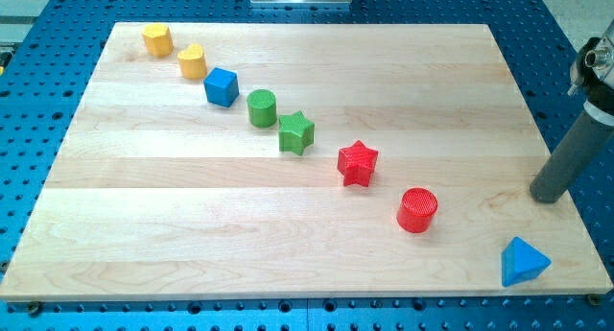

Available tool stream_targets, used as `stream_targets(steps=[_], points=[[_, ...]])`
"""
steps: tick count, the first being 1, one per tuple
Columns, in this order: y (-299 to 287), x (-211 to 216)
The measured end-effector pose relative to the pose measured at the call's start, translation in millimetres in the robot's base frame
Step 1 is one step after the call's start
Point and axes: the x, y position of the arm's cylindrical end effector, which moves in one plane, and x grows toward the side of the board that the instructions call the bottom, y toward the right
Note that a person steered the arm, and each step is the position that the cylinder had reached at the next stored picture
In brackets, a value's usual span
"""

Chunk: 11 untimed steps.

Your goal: Move your arm to the top right of the triangle

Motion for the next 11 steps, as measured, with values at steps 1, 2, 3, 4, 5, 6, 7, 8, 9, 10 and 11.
stream_targets(steps=[1, 2, 3, 4, 5, 6, 7, 8, 9, 10, 11], points=[[-0.1, 0.0], [-0.2, 0.0], [-0.4, -30.3], [1.2, -31.1], [1.2, -21.8], [-9.3, -6.0], [-16.7, -2.9], [-16.7, -2.9], [-16.7, 8.1], [-16.5, 16.2], [-43.1, 17.1]])
